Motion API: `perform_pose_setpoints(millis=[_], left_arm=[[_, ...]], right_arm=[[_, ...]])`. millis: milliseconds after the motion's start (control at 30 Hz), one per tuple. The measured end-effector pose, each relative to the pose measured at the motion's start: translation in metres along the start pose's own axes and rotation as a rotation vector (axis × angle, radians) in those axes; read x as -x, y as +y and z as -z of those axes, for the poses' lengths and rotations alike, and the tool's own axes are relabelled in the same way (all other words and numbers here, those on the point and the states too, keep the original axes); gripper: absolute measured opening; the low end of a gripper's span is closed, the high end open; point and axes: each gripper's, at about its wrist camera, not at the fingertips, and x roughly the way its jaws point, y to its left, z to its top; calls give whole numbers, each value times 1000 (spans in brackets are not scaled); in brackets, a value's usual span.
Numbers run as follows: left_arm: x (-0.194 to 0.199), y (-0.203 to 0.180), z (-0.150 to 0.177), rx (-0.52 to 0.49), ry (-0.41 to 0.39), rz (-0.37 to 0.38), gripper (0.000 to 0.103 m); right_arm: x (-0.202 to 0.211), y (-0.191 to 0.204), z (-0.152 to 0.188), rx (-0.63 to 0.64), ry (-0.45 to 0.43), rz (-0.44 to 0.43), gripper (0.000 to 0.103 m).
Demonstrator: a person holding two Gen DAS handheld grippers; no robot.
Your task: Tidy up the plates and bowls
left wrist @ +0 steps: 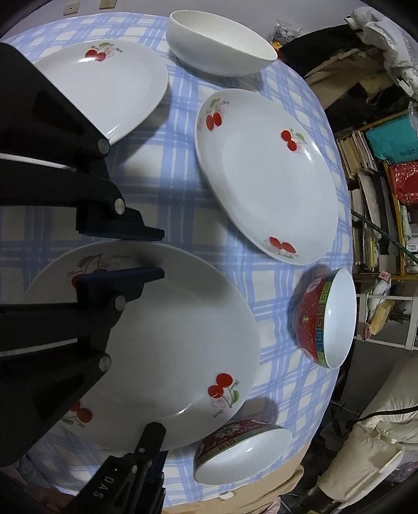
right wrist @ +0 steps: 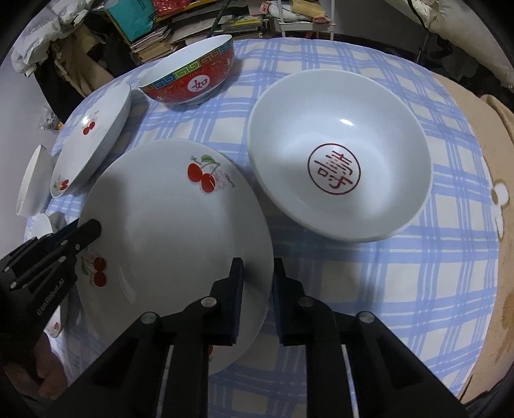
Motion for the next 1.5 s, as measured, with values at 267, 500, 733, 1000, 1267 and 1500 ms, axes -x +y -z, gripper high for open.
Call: perform_pose_setpoints(millis=[267, 500, 733, 1000, 1267, 1500], left_arm=[[1, 9, 3, 24, 43, 10, 17], [14, 13, 16, 41, 67, -8, 17], [27, 9, 36, 43, 82, -10, 17], [45, 12, 46, 59, 65, -16, 17], [42, 14, 62, 80, 91, -37, 17], [38, 20, 69, 103, 128, -29, 17]], right_arm=[[6, -2, 5, 7, 11, -49, 15], [10, 4, 16, 28, 43, -76, 15], [19, 6, 29, 31, 54, -80, 15], [22, 11, 39, 49, 90, -90, 15], [19, 17, 47, 81, 124, -79, 15], [9, 27, 52, 115, 181, -64, 16]])
